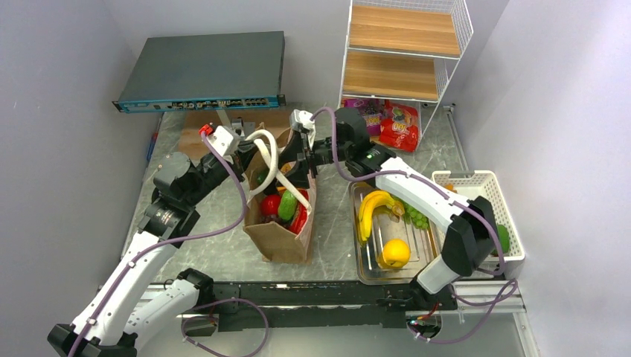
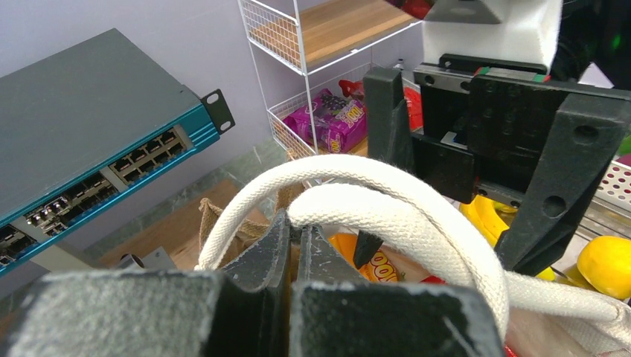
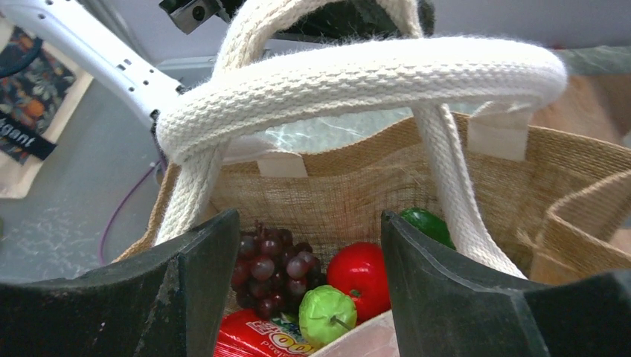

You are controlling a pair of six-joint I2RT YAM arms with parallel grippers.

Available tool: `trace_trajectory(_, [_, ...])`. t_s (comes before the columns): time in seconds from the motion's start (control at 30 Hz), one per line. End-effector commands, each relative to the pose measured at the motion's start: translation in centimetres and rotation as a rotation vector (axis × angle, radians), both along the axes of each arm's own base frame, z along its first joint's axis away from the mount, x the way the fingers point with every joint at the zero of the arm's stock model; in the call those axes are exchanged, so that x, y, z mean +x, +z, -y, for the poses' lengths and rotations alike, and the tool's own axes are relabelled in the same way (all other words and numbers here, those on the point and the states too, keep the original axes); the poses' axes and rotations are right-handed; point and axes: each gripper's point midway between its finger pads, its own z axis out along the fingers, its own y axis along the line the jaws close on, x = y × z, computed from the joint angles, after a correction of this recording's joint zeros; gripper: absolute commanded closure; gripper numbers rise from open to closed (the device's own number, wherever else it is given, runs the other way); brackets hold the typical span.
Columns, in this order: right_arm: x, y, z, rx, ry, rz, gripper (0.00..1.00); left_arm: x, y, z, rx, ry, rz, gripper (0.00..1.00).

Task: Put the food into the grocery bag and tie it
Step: Tie the grocery bag at the center of the board.

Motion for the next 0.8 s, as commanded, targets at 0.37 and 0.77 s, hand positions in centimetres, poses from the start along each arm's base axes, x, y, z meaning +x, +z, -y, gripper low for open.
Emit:
trace_trajectory(0.37, [-3.7,4.7,-0.4,0.240,0.232,-0.004,0.30,-0.1,1.9,-0.2,-0.042,0.007,0.047,1.00])
trace_trajectory(0.77, [-5.1,5.6,-1.0,0.358,0.289,-0.082,0.29,0.1,1.7,-0.2,-0.044,0.012,0.036,1.00])
